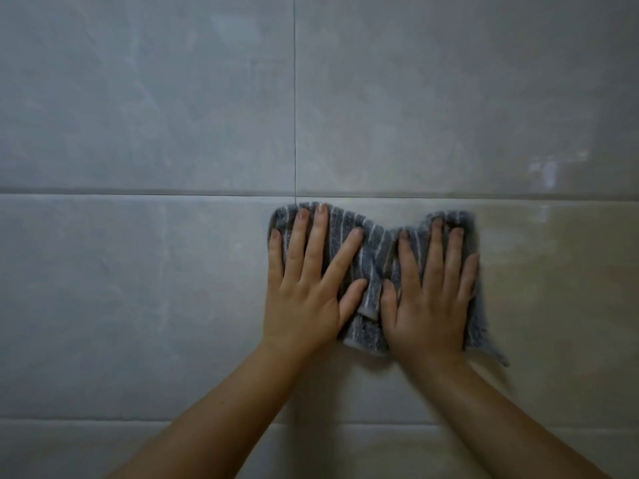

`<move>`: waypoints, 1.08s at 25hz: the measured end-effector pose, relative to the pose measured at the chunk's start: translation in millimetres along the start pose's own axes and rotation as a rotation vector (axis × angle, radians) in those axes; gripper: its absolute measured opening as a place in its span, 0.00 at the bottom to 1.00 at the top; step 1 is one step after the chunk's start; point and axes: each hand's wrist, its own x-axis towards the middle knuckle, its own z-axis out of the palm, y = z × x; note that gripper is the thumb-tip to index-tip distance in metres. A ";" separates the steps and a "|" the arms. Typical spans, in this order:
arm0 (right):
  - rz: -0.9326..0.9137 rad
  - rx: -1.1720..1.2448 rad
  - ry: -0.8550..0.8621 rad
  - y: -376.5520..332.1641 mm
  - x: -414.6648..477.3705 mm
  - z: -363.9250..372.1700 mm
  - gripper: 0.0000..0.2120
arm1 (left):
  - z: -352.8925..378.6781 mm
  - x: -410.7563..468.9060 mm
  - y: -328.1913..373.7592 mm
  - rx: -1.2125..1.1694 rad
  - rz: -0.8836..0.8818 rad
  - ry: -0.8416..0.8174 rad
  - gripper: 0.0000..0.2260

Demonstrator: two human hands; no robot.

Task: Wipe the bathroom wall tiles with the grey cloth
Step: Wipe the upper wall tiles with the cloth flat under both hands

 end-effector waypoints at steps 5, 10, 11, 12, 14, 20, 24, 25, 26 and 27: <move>-0.219 0.044 -0.043 -11.0 13.2 0.5 0.29 | -4.7 4.1 -13.5 0.054 0.003 -0.024 0.26; -0.119 0.019 0.019 35.9 74.3 -12.7 0.28 | -1.7 78.8 23.5 0.033 -0.082 0.034 0.26; -0.078 0.009 0.023 46.1 74.1 -14.3 0.28 | 0.2 84.7 32.7 0.024 -0.089 0.034 0.26; -0.027 0.010 0.031 53.8 69.1 -14.5 0.28 | 2.2 82.9 41.1 0.014 -0.079 0.027 0.26; 0.071 0.007 0.038 57.0 44.9 -13.0 0.28 | 6.8 57.3 53.6 -0.016 -0.024 -0.003 0.26; -0.025 -0.012 -0.050 34.8 -6.3 -5.8 0.28 | 10.4 6.4 46.2 -0.041 0.082 -0.033 0.26; 0.000 -0.033 0.009 69.2 51.1 -15.1 0.27 | 13.0 69.3 63.2 -0.071 0.020 0.041 0.25; 0.039 -0.035 0.026 79.2 54.9 -15.8 0.27 | 13.8 77.1 72.1 -0.088 -0.004 0.042 0.26; 0.092 -0.031 0.049 87.5 52.4 -15.3 0.26 | 15.8 78.5 82.0 -0.100 -0.011 0.043 0.26; 0.152 -0.026 0.069 92.0 43.6 -14.1 0.26 | 18.1 73.1 90.5 -0.107 -0.001 0.034 0.27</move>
